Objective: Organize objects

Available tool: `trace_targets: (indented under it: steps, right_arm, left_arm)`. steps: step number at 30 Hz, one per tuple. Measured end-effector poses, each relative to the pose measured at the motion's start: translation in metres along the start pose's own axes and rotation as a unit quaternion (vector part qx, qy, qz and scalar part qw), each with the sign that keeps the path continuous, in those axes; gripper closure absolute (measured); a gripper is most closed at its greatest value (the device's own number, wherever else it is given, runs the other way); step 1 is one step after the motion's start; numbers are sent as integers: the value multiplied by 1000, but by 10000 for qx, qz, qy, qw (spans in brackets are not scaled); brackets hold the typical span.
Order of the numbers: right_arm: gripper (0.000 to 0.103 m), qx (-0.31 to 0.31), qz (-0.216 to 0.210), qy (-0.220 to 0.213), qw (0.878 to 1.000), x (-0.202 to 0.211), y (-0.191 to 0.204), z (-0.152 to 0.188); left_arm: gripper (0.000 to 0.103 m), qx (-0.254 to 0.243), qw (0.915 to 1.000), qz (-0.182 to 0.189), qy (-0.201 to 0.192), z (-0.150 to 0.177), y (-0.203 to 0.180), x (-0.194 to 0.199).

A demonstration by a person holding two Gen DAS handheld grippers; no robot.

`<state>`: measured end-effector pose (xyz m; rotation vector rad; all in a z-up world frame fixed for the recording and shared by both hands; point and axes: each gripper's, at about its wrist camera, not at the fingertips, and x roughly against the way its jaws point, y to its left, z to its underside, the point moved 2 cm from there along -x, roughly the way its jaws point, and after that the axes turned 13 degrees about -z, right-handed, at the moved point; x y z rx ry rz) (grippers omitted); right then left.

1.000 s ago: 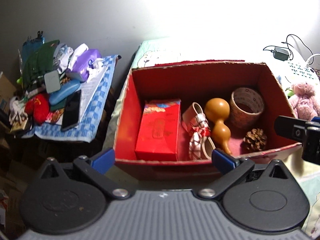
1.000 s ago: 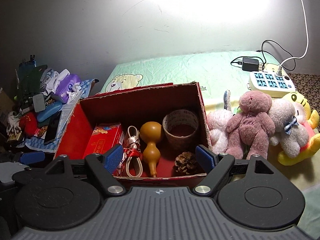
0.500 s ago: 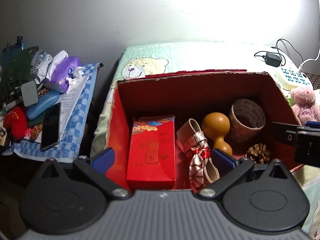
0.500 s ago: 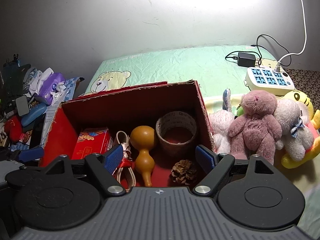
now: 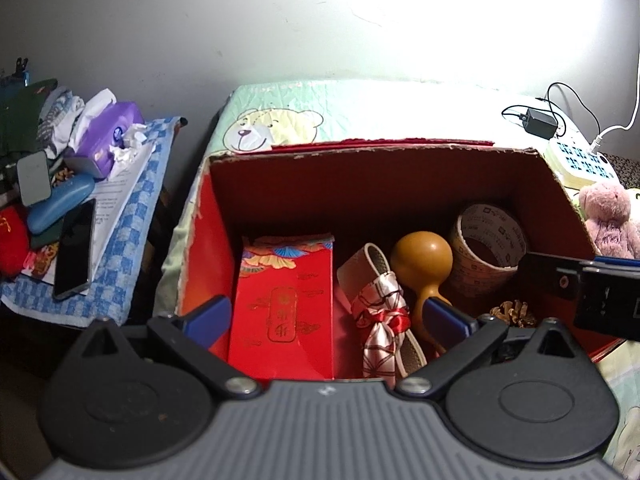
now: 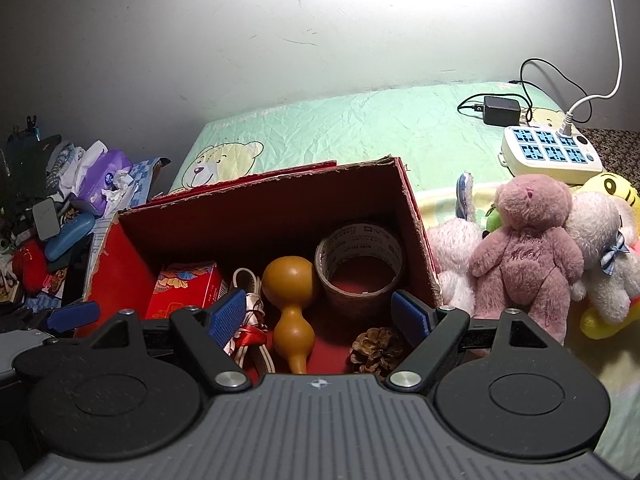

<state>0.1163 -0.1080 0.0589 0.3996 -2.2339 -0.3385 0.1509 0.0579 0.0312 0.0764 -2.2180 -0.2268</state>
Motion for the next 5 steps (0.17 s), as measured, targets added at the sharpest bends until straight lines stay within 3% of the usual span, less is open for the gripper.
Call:
trace_targets:
  steps: [5]
  right_arm:
    - [21, 34, -38, -40, 10000, 0, -1, 1]
  left_arm:
    - [1, 73, 9997, -155, -145, 0, 0, 6]
